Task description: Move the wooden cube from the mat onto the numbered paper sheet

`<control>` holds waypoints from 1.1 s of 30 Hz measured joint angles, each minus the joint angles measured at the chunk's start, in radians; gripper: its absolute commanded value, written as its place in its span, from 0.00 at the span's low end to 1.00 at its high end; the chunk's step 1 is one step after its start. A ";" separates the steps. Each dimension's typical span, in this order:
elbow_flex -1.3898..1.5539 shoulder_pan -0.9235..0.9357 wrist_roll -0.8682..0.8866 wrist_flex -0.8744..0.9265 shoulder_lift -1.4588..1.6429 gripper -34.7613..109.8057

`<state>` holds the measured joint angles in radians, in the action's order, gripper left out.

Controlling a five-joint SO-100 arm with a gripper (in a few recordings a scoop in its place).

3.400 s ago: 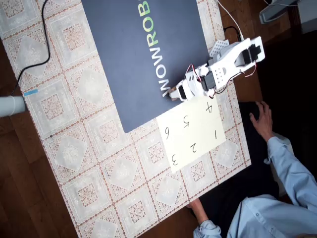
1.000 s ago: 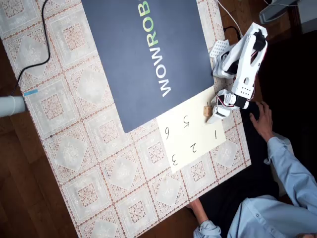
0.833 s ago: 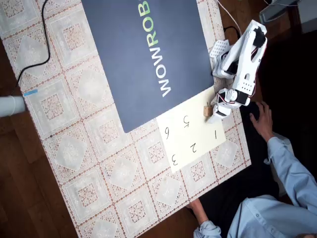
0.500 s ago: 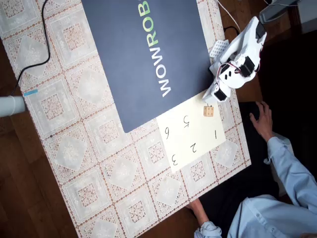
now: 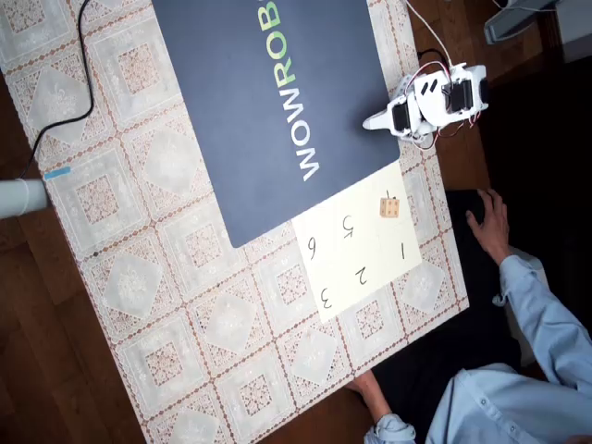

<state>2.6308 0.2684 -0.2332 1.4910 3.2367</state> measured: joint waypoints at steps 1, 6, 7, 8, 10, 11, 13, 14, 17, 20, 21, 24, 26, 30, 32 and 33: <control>0.015 0.002 0.009 -0.008 0.002 0.24; 0.132 0.078 0.003 -0.037 0.002 0.24; 0.152 0.091 -0.009 -0.044 0.014 0.24; 0.173 0.091 -0.014 -0.051 0.012 0.24; 0.176 0.106 -0.012 -0.052 0.014 0.24; 0.176 0.115 -0.012 -0.052 0.014 0.24; 0.178 0.115 -0.012 -0.052 0.014 0.24; 0.178 0.135 -0.002 -0.052 0.014 0.24; 0.181 0.181 0.044 -0.052 0.014 0.24; 0.184 0.224 0.083 -0.052 0.014 0.24; 0.187 0.230 0.097 -0.052 0.014 0.24; 0.187 0.250 0.109 -0.052 0.014 0.24; 0.187 0.242 0.107 -0.052 0.014 0.24; 0.196 0.230 0.103 -0.066 0.014 0.24; 0.196 0.230 0.095 -0.067 0.014 0.24; 0.196 0.218 0.092 -0.067 0.014 0.24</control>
<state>2.8271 0.4863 -0.1411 1.4235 3.2505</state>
